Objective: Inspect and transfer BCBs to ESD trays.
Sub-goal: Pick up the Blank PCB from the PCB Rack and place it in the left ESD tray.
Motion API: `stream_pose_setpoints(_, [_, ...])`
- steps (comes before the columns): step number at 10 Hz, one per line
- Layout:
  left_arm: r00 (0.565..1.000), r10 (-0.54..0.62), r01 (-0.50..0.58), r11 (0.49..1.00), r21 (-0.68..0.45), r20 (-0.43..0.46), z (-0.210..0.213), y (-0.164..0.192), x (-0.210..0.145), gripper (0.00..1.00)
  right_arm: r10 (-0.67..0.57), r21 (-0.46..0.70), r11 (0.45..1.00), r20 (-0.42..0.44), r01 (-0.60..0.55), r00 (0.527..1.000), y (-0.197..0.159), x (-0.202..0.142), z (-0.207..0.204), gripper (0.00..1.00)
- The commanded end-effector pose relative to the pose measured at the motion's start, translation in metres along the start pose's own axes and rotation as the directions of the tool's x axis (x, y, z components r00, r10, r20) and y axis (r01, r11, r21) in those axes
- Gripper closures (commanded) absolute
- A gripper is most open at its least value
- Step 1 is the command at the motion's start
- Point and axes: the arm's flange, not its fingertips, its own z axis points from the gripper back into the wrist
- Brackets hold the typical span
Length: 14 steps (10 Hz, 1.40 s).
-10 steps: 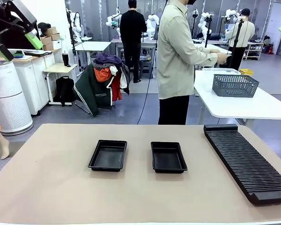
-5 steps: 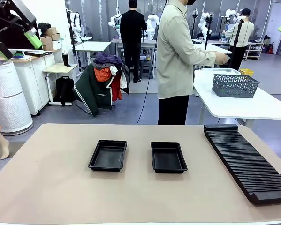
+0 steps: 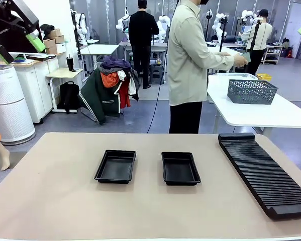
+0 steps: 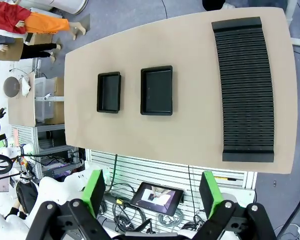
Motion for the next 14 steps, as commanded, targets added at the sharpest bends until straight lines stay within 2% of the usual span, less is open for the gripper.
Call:
stream_pose_setpoints(1, [1.000,0.000,0.000,1.000,0.000,0.000,0.0000,0.0000,0.0000,0.00,-0.001,0.000,1.000,0.000,0.001,1.000,0.0001,0.0000,0.0000,0.00])
stream_pose_setpoints(8, [0.997,0.079,-0.079,0.997,0.018,-0.007,0.0039,-0.0074,0.0070,0.00,-0.001,0.000,1.000,0.000,0.001,1.000,0.0001,0.0000,0.0000,0.00])
stream_pose_setpoints(9, [0.999,0.041,-0.041,0.999,0.003,0.010,0.0049,-0.0065,0.0026,0.00,-0.001,0.000,1.000,0.000,0.001,1.000,0.0001,0.0000,0.0000,0.00])
stream_pose_setpoints(13, [0.999,0.047,-0.047,0.999,0.004,0.008,0.0041,-0.0069,0.0033,0.00,-0.001,0.000,1.000,0.000,0.001,1.000,0.0001,0.0000,0.0000,0.00])
stream_pose_setpoints(14, [0.997,0.066,-0.067,0.997,0.036,0.038,0.0063,-0.0091,0.0031,0.00,-0.001,0.000,1.000,0.000,0.001,1.000,0.0001,0.0000,0.0000,0.00])
